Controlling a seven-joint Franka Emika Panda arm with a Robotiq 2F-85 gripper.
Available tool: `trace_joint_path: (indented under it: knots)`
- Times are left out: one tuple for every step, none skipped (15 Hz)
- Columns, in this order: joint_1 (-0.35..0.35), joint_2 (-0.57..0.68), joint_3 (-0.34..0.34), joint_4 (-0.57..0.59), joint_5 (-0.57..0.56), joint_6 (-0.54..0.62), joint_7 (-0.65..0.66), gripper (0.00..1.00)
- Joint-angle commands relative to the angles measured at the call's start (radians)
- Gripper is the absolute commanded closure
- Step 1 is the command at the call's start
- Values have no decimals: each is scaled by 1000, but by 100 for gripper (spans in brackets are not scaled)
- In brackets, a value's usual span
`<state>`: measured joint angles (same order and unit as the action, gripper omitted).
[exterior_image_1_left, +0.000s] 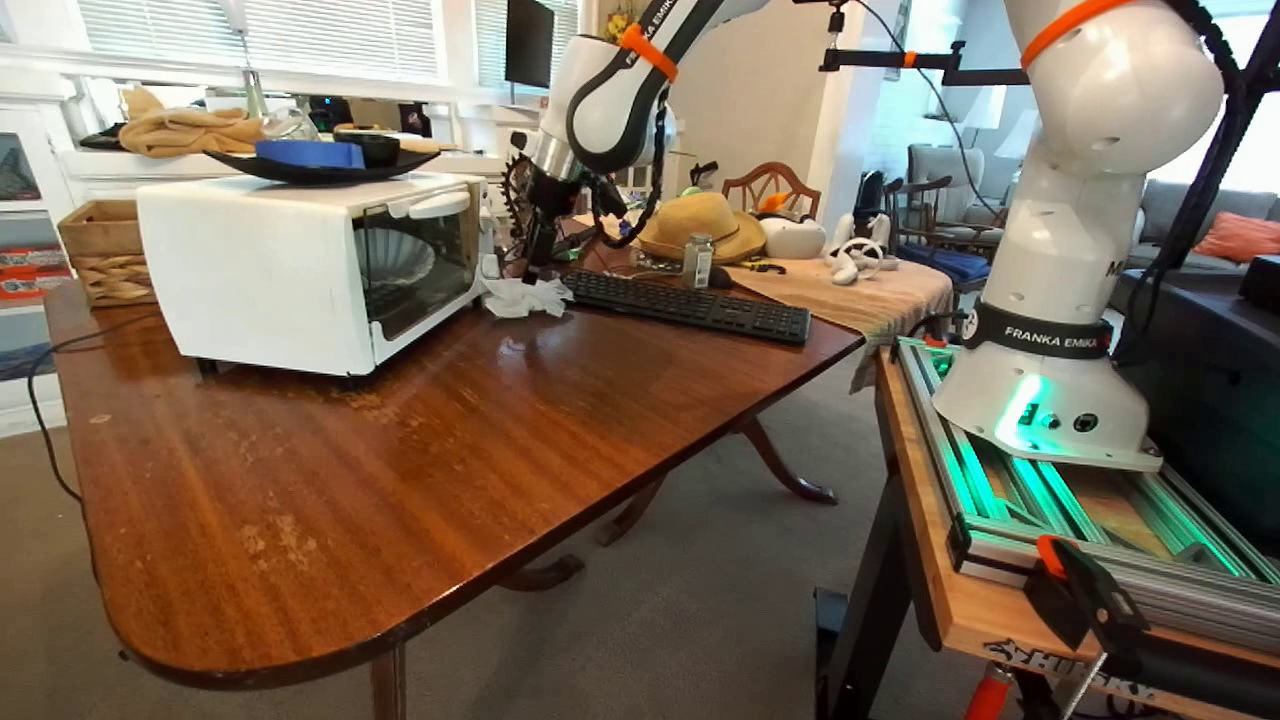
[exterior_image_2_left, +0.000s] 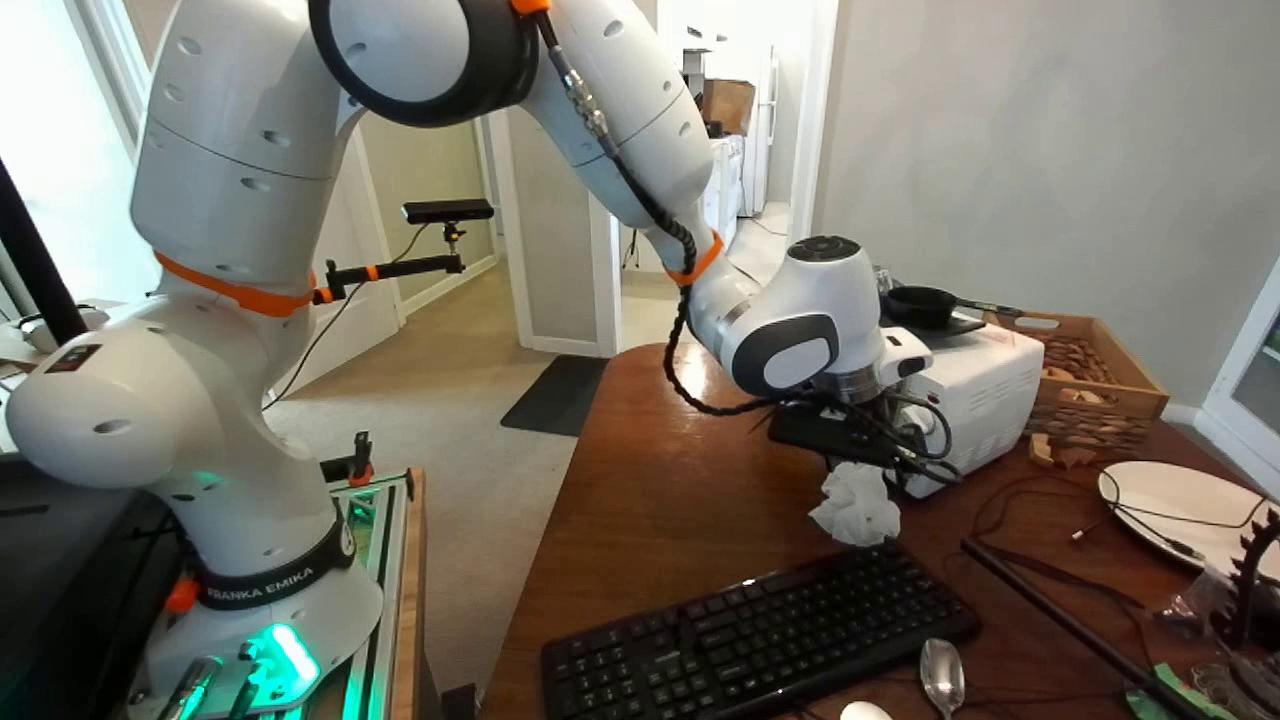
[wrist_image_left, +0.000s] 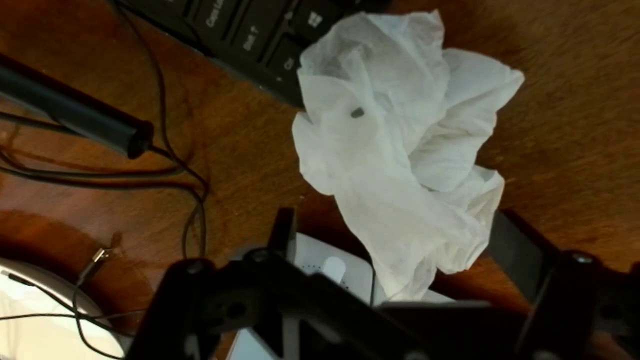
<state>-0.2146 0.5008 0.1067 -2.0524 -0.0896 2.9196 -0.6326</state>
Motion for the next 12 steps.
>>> trace_joint_path:
  knots:
    - [-37, 37, 48, 38, 1, -30, -20, 0]
    - [-41, 50, 53, 52, 0, -39, -23, 0]
    - [-42, 62, 55, 64, 0, -46, -21, 0]
    - [-41, 71, 52, 73, -1, -52, -16, 0]
    - [-44, 80, 52, 83, 1, -59, -15, 0]
    - [-46, 91, 49, 93, 2, -63, -10, 0]
    - [-51, 99, 50, 102, 4, -68, -9, 0]
    - [-55, 107, 51, 109, 6, -74, -8, 14]
    - [-57, 114, 50, 115, 6, -81, -7, 26]
    - [-58, 118, 50, 120, 7, -88, -5, 34]
    - [-55, 123, 45, 125, 6, -96, 0, 42]
    - [-55, 127, 45, 129, 8, -105, 4, 41]
